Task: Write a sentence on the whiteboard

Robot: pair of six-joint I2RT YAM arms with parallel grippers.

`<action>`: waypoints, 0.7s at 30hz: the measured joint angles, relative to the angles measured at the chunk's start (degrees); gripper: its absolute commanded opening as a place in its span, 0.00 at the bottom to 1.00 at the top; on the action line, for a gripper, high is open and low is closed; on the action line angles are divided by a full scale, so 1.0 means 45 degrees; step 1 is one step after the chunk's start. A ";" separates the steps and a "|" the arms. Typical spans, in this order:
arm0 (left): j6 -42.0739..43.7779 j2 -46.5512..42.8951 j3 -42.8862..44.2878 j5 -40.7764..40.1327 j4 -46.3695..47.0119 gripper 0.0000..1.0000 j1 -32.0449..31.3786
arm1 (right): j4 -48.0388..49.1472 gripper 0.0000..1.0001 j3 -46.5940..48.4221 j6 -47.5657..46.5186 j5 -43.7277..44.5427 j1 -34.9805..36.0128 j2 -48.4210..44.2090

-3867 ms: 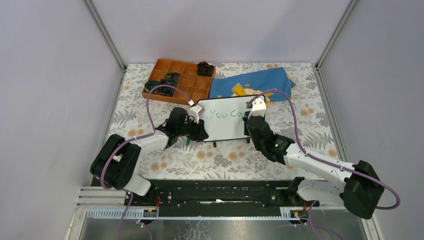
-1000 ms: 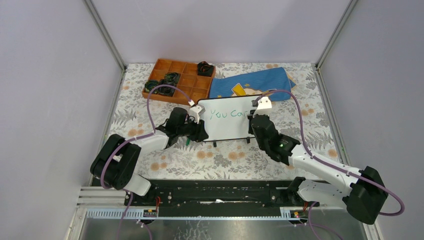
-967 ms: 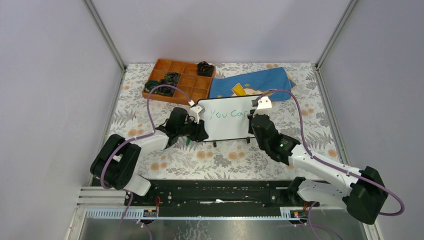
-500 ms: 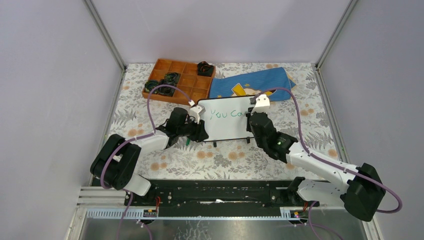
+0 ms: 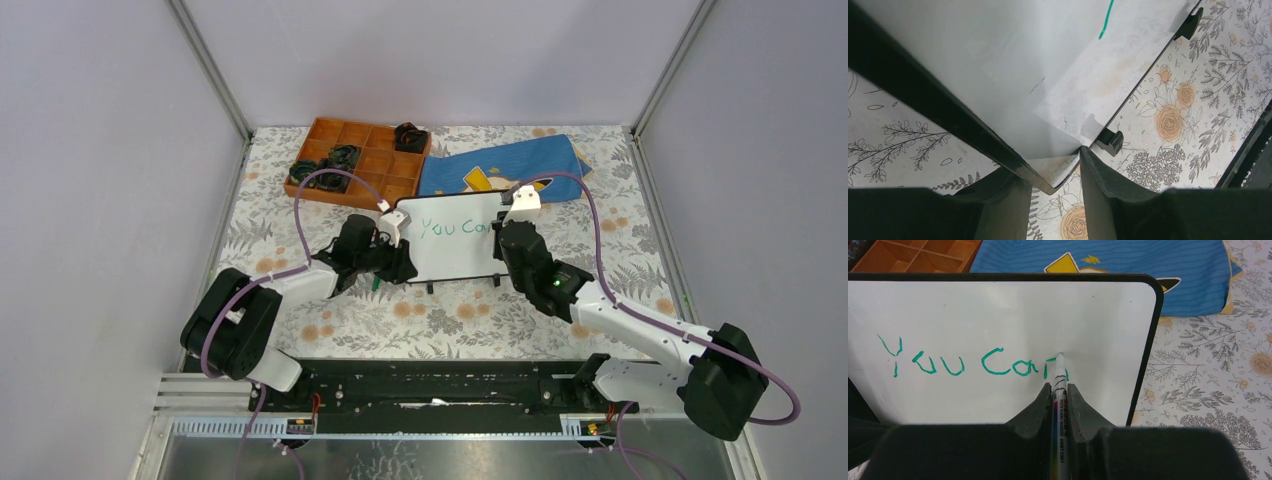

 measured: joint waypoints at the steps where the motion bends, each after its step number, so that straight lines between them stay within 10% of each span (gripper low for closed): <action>1: 0.0000 0.0000 0.0005 0.0000 -0.0005 0.44 0.0000 | 0.0005 0.00 0.0000 0.0000 0.0000 -0.0005 0.0000; 21: 0.0000 0.0000 0.0010 0.0000 -0.0019 0.44 0.0000 | -0.0034 0.00 0.0000 0.0126 -0.0019 -0.0010 -0.0005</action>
